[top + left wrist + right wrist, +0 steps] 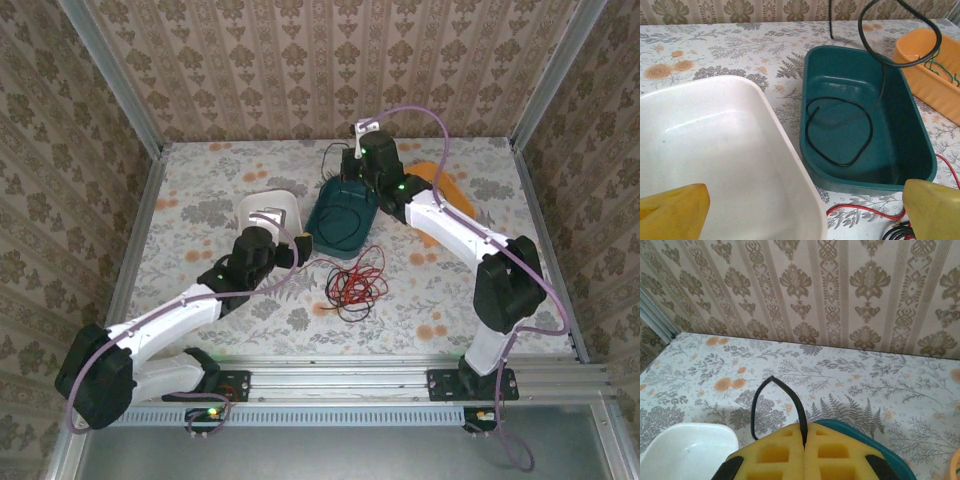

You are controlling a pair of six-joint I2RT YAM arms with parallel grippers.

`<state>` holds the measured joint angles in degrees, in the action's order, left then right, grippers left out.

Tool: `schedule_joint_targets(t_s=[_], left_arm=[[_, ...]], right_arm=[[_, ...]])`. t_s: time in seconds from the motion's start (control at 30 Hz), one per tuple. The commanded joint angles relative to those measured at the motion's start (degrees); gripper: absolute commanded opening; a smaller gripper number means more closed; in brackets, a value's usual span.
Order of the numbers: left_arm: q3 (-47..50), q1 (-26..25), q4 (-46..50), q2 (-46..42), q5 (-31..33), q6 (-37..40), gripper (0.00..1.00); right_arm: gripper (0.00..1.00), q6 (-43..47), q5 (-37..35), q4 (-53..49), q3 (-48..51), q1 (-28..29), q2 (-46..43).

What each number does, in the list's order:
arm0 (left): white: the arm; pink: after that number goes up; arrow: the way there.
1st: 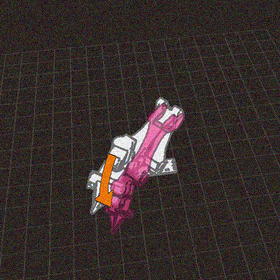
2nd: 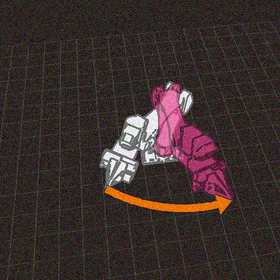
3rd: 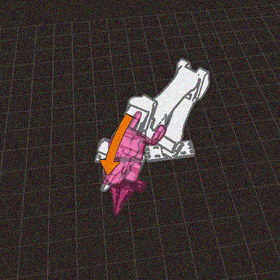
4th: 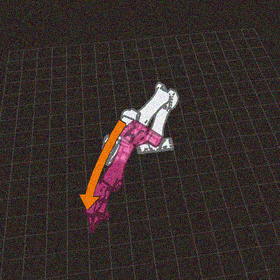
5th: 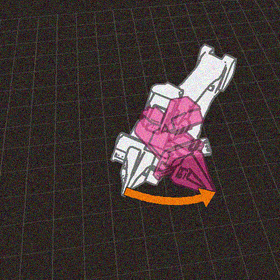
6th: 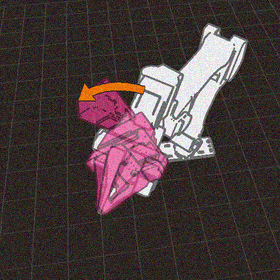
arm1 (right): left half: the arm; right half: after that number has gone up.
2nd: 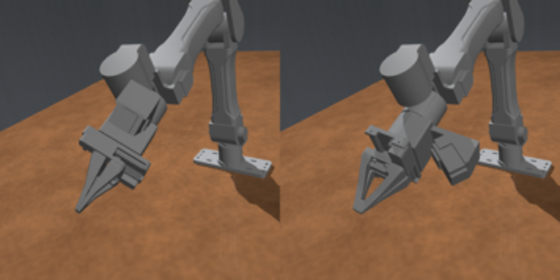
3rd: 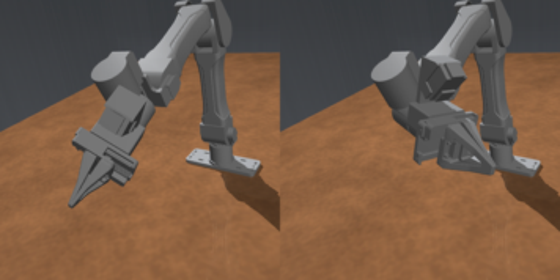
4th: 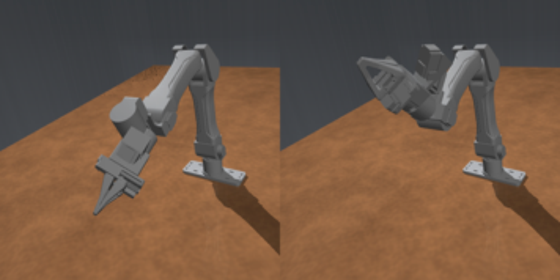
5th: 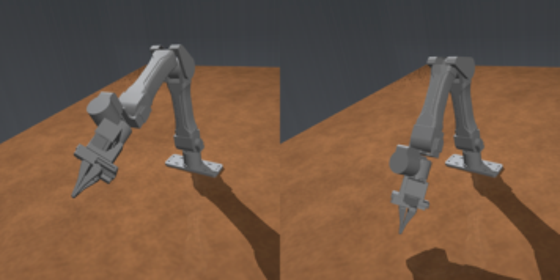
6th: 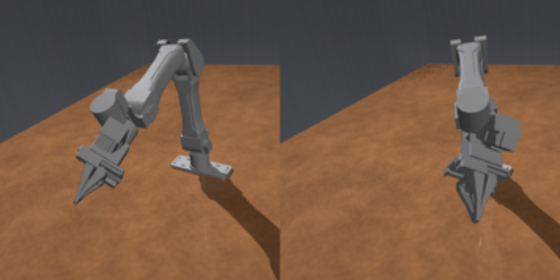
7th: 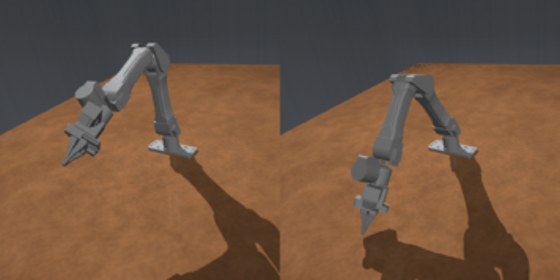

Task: Untangle the cables

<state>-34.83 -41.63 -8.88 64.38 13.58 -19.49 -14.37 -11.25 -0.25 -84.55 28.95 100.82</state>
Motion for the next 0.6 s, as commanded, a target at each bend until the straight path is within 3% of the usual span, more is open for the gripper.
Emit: schedule_joint_targets(t_s=[0.0,0.5,0.57], left_arm=[[0.4,0.2,1.1,-0.9,1.7,0.3,1.0],[0.6,0.2,2.1,-1.0,1.0,1.0,1.0],[0.2,0.1,2.8,-0.2,0.5,1.5,1.0]], right_arm=[[0.0,-2.7,-1.3,0.9,0.8,-0.5,2.8],[0.0,-7.0,-4.4,-2.8,5.3,-0.9,8.9],[0.13,-7.5,-4.0,-5.1,3.8,-1.2,10.6]])
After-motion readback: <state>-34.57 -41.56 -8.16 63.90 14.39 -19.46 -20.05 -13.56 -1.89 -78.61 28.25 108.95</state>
